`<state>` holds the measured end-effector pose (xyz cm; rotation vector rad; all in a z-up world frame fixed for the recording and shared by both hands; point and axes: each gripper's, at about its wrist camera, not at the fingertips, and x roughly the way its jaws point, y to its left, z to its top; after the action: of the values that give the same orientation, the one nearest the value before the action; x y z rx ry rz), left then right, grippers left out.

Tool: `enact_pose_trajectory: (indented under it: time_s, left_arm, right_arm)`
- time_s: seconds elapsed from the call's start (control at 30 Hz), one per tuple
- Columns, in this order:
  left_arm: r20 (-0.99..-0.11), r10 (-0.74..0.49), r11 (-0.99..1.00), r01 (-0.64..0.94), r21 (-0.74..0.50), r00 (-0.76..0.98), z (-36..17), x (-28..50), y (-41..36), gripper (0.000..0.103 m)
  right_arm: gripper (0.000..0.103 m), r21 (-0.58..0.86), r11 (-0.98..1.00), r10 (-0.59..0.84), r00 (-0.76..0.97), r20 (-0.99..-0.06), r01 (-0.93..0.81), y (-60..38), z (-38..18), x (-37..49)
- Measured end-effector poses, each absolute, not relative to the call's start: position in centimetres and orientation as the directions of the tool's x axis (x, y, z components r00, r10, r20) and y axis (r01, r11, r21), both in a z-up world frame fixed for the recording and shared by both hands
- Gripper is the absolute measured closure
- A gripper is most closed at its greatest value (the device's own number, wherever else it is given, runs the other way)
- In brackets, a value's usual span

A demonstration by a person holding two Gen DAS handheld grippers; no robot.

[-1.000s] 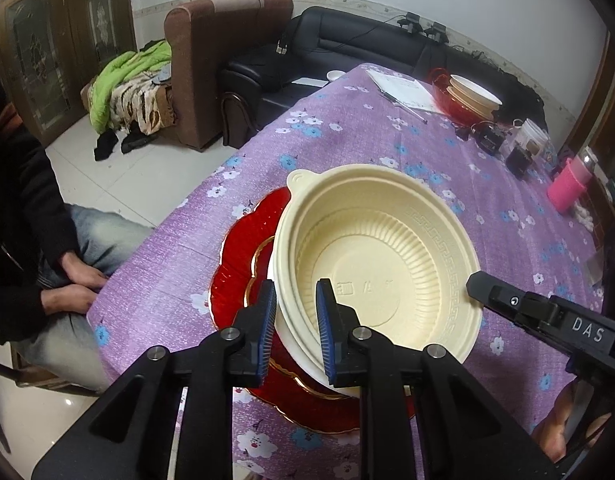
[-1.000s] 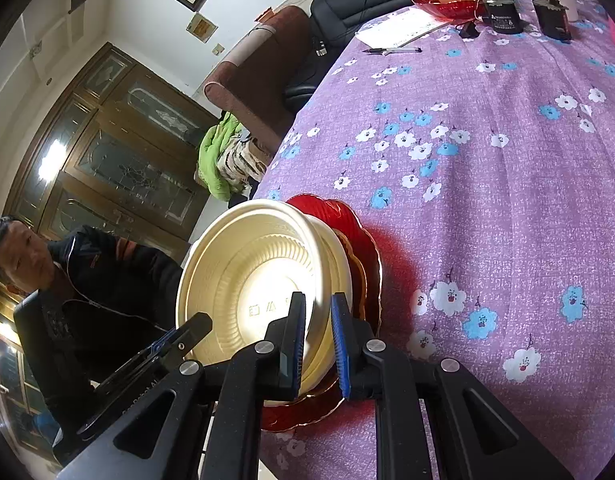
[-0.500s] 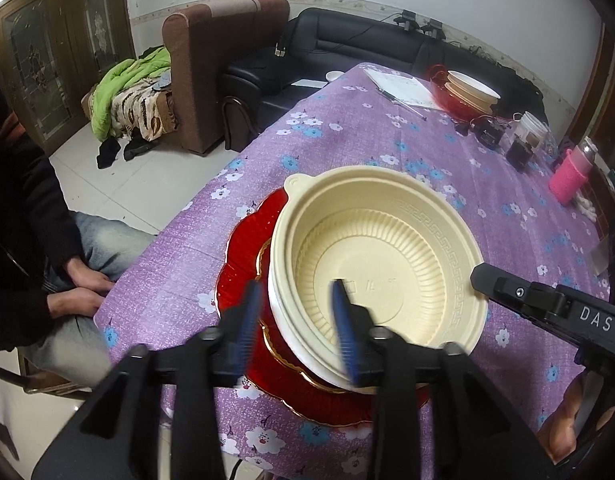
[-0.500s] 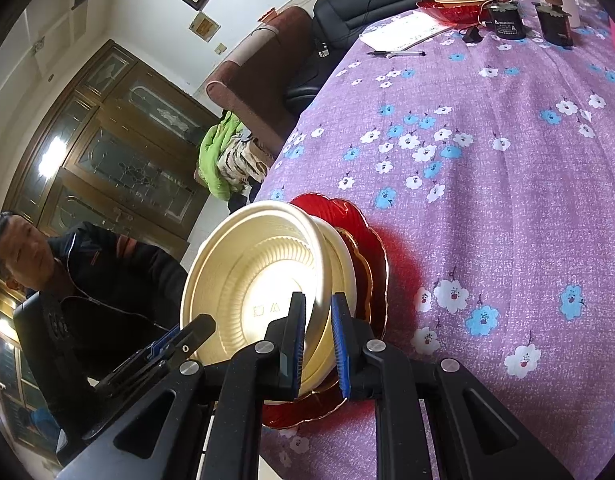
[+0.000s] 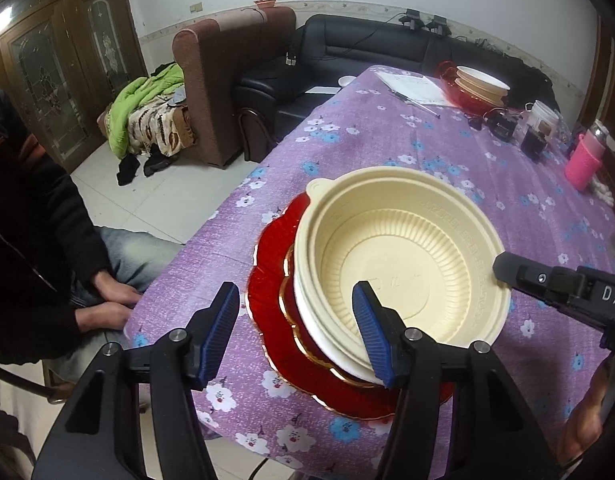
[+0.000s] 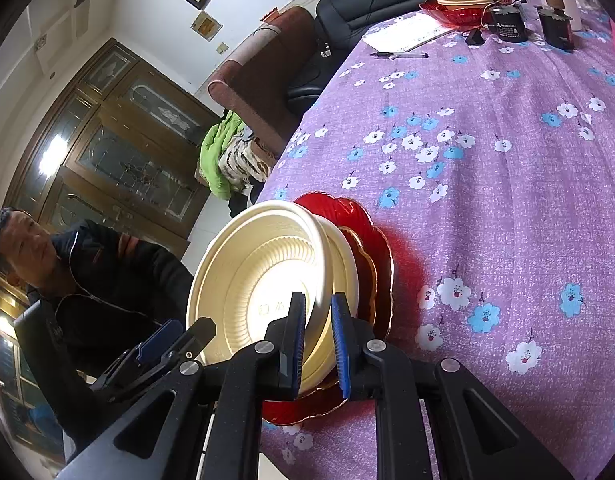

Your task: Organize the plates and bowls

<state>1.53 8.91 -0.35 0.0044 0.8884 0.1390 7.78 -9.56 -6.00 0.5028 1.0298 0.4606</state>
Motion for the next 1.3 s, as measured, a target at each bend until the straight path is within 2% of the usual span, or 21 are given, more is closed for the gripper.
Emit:
enact_pose_trajectory:
  time_s: [0.17, 0.47, 0.57, 0.67, 0.77, 0.93, 1.0, 1.17, 1.3]
  left_arm:
    - [-0.763, 0.149, 0.987, -0.141, 0.077, 0.629, 0.0, 1.1, 9.5, 0.041]
    - [-0.701, 0.193, 0.980, -0.172, 0.101, 0.686, 2.6, -0.5, 9.5, 0.041]
    - [-0.666, 0.196, 0.980, -0.171, 0.103, 0.720, 4.1, -1.1, 8.8, 0.040]
    - [-0.614, 0.166, 0.986, -0.145, 0.085, 0.771, 6.1, -2.0, 7.6, 0.025]
    - [-0.581, 0.088, 0.996, -0.061, 0.065, 0.809, 7.3, -2.3, 5.1, 0.021]
    - [-0.672, -0.134, 0.985, 0.175, -0.007, 0.729, 5.9, -0.3, -1.2, 0.019]
    - [-0.721, -0.181, 0.971, 0.239, -0.022, 0.669, 4.3, 0.7, -4.0, 0.019]
    - [-0.790, -0.235, 0.942, 0.331, -0.043, 0.566, 1.3, 1.7, -8.9, 0.020]
    - [-0.782, -0.246, 0.943, 0.328, -0.056, 0.572, 0.6, 1.6, -10.1, 0.019]
  right_arm:
    - [0.088, 0.594, 0.794, 0.582, 0.442, -0.683, -0.128, -9.5, -5.9, 7.7]
    - [0.087, 0.600, 0.790, 0.577, 0.483, -0.658, -0.126, -11.6, -4.8, 7.1]
    - [0.081, 0.587, 0.802, 0.548, 0.523, -0.653, -0.108, -13.5, -4.2, 6.7]
    - [0.075, 0.559, 0.827, 0.493, 0.568, -0.659, -0.069, -16.1, -4.0, 6.2]
    - [0.071, 0.523, 0.852, 0.414, 0.615, -0.671, -0.003, -19.8, -4.1, 5.3]
    - [0.059, 0.415, 0.895, 0.209, 0.670, -0.713, 0.163, -26.8, -4.8, 3.7]
    - [0.059, 0.380, 0.900, 0.153, 0.665, -0.731, 0.211, -28.8, -5.1, 3.1]
    - [0.058, 0.345, 0.894, 0.082, 0.654, -0.752, 0.285, -32.9, -5.9, 1.3]
    - [0.053, 0.355, 0.898, 0.104, 0.659, -0.745, 0.260, -33.2, -6.3, 0.6]
